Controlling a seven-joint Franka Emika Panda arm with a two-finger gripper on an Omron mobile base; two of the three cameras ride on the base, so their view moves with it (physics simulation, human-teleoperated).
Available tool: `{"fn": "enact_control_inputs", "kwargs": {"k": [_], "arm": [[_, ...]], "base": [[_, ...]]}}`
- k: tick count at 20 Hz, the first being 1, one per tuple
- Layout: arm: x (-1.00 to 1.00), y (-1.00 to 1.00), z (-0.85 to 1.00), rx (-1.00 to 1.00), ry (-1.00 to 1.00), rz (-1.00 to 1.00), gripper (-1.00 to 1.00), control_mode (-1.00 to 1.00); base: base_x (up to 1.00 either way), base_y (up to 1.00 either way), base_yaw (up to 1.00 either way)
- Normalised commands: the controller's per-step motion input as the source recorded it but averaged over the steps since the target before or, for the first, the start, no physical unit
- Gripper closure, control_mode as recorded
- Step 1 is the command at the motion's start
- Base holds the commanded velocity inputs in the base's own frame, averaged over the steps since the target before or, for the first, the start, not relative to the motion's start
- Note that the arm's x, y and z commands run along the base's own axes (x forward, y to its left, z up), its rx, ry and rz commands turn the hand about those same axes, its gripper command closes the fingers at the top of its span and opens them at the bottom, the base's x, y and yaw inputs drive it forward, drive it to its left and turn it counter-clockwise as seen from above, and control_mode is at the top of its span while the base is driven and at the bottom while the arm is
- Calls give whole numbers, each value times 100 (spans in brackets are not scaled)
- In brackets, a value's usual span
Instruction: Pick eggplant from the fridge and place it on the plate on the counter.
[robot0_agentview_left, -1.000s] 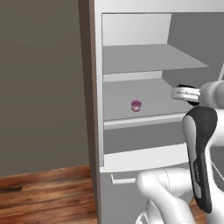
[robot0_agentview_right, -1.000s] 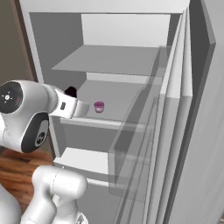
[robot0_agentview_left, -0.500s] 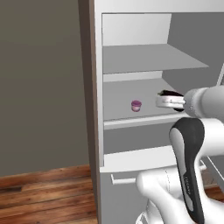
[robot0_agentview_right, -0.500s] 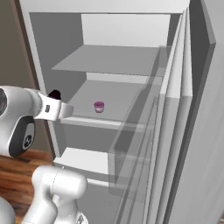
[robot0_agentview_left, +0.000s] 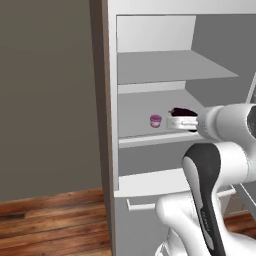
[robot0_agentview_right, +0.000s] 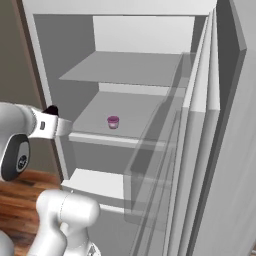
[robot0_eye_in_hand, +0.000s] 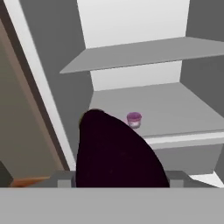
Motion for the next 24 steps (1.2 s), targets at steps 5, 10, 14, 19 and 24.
{"fn": "enact_control_inputs", "kwargs": {"k": [5, 10, 14, 19, 24], "arm": [[-18, 20, -7, -2, 0, 5, 100, -100], [0, 0, 0, 0, 0, 0, 100, 100], [0, 0, 0, 0, 0, 0, 100, 100], [0, 0, 0, 0, 0, 0, 100, 100], [0, 0, 0, 0, 0, 0, 100, 100]], "base": [[0, 0, 0], [-31, 19, 5], [-39, 15, 5], [-45, 12, 4], [-40, 20, 0]]}}
